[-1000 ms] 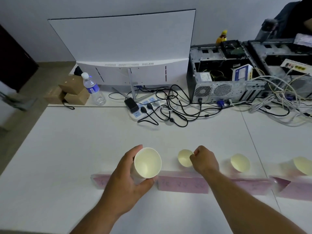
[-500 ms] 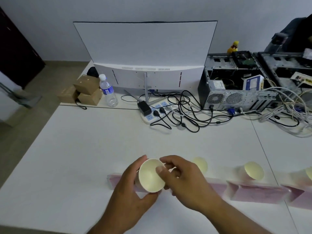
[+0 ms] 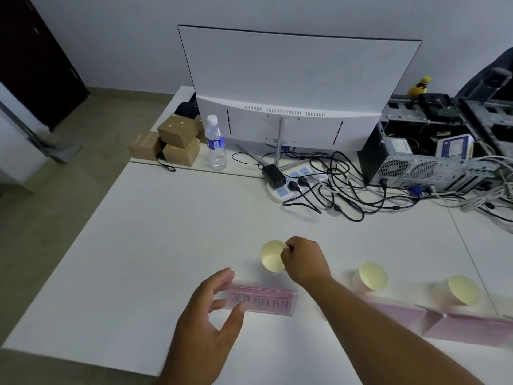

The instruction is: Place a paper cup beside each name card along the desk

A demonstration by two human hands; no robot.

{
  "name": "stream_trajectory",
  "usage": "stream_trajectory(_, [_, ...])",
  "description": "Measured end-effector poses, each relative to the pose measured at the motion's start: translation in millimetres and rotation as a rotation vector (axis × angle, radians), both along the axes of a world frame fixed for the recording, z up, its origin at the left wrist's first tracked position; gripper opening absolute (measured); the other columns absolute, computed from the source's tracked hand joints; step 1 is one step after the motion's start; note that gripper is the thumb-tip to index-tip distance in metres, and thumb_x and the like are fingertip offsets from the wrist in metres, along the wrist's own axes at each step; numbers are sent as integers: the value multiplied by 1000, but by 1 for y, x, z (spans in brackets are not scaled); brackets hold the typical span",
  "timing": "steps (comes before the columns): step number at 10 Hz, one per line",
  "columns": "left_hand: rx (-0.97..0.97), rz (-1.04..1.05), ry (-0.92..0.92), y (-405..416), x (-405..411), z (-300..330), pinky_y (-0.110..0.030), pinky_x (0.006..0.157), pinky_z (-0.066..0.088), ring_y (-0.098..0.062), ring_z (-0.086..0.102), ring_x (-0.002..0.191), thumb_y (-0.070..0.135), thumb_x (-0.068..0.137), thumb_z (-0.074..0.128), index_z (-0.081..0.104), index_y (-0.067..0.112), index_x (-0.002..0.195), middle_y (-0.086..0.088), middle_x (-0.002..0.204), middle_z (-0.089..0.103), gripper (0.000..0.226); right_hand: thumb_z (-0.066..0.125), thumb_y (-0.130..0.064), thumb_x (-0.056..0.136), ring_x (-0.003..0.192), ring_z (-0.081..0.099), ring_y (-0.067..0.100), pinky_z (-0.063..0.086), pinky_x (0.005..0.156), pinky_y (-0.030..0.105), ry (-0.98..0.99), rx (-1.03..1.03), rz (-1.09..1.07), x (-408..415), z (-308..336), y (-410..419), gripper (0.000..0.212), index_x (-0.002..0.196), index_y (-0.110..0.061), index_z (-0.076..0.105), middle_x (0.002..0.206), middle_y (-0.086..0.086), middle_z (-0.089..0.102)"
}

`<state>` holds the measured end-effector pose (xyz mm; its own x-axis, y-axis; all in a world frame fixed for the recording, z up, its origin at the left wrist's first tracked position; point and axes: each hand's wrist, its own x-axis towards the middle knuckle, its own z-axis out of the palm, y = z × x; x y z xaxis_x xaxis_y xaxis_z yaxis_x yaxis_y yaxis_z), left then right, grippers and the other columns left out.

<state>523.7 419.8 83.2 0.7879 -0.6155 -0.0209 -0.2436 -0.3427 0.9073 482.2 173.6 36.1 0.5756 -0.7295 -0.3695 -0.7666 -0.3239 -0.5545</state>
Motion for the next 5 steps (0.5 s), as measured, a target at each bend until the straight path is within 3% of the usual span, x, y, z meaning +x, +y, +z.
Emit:
stream_trajectory(2, [16,13,8,9,15,-5,-28,95,59,5,62,118,50,73,70,47,61,125,36,131,59,58,50,-9,89,80,66,27,51,67,31,146,18,-11,13,-44,5,28,103,-11,75,89,6,71])
stream_trajectory(3, [33,4,9,6,18,-7,-24,94,58,5,62,118,42,79,74,47,65,123,37,130,59,57,50,-11,90,83,70,28,56,71,33,159,57,-23,16,-54,7,29,104,-12,75,93,7,75])
stream_trajectory(4, [54,-12,11,3,21,-10,-22,93,58,6,62,118,38,82,76,45,71,122,38,130,57,60,55,-23,95,93,73,28,61,83,37,176,77,7,16,-58,7,28,114,-13,74,104,7,78])
stream_trajectory(5, [29,-20,18,4,21,-3,-29,95,59,4,63,119,39,82,77,46,68,123,36,130,59,59,59,-37,98,108,71,26,57,91,35,144,54,-12,14,-48,9,40,129,-15,69,119,4,76])
